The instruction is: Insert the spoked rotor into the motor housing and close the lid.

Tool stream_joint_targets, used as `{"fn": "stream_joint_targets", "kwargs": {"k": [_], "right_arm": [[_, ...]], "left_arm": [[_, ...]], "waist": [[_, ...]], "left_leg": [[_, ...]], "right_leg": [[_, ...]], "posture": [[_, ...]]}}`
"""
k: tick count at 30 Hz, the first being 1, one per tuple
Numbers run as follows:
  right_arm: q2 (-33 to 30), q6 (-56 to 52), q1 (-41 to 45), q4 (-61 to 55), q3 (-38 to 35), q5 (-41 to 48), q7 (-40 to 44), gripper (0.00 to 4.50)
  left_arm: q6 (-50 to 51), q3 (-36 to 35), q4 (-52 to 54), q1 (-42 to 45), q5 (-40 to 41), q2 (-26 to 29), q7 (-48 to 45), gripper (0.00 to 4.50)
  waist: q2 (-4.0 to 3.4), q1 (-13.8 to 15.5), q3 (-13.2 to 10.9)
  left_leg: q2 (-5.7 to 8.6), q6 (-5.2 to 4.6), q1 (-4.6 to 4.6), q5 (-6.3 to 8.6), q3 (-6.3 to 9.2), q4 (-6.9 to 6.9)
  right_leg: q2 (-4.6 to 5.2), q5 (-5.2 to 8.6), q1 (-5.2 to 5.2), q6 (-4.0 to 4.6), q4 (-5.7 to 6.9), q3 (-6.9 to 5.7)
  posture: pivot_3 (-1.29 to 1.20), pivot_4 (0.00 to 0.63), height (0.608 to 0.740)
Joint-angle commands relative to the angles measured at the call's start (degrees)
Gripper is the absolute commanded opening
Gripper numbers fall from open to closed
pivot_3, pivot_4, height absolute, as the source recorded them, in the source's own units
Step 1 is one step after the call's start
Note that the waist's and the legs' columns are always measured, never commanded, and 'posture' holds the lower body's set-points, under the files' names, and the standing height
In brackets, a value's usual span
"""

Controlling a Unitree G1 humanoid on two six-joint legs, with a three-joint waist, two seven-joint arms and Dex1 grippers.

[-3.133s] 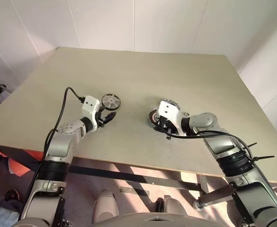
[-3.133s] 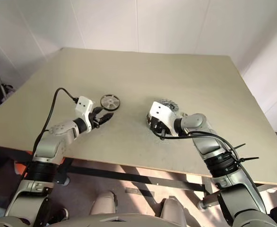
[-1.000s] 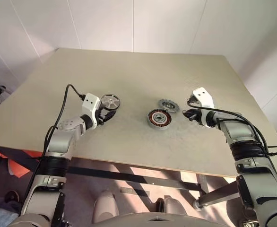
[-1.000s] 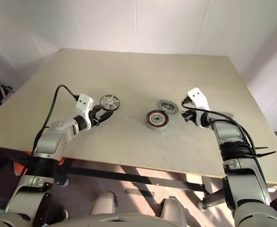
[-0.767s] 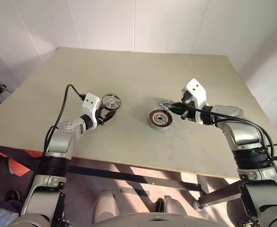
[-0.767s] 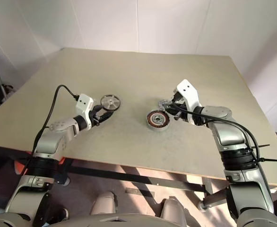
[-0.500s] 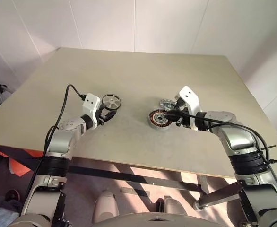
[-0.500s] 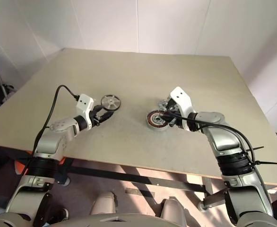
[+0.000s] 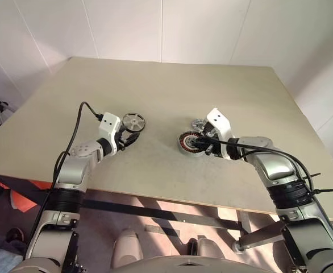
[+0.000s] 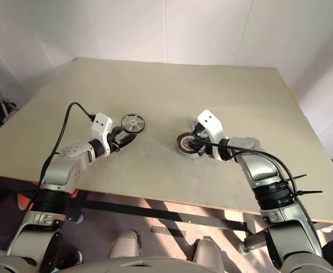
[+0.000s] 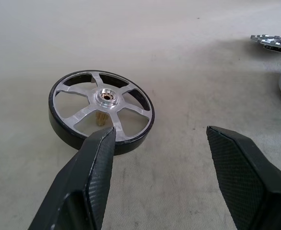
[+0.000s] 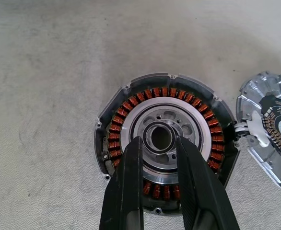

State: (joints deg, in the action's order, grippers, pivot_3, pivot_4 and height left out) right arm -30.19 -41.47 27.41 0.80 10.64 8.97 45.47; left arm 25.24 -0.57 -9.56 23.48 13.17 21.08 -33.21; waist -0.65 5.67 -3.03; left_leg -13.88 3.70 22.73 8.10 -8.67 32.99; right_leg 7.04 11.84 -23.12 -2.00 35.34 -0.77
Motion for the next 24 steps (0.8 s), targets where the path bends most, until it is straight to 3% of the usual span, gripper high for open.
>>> {"fn": "stream_joint_targets", "kwargs": {"k": [1, 18, 24], "right_arm": [[0.32, 1.58, 1.84, 0.52, 0.18, -0.6, -0.56, 0.64], [-0.18, 2.47, 3.11, 2.59, -0.17, -0.69, -0.96, 0.64], [-0.39, 2.92, 2.51, -1.1, -0.82, 0.29, -0.45, 2.68]], "left_arm": [[-0.74, -0.96, 1.76, 0.35, 0.19, 0.49, 0.18, 3.2], [-0.79, -0.62, 1.9, -0.06, 0.07, 0.33, 0.15, 3.2], [-0.85, -0.69, 1.68, 0.04, 0.03, 0.29, 0.29, 3.2]], "waist": [[0.0, 0.0, 0.0], [0.0, 0.0, 0.0], [0.0, 0.0, 0.0]], "left_leg": [[0.0, 0.0, 0.0, 0.0, 0.0, 0.0], [0.0, 0.0, 0.0, 0.0, 0.0, 0.0], [0.0, 0.0, 0.0, 0.0, 0.0, 0.0]], "right_leg": [[0.0, 0.0, 0.0, 0.0, 0.0, 0.0], [0.0, 0.0, 0.0, 0.0, 0.0, 0.0], [0.0, 0.0, 0.0, 0.0, 0.0, 0.0]], "posture": [[0.0, 0.0, 0.74], [0.0, 0.0, 0.74], [0.0, 0.0, 0.74]]}}
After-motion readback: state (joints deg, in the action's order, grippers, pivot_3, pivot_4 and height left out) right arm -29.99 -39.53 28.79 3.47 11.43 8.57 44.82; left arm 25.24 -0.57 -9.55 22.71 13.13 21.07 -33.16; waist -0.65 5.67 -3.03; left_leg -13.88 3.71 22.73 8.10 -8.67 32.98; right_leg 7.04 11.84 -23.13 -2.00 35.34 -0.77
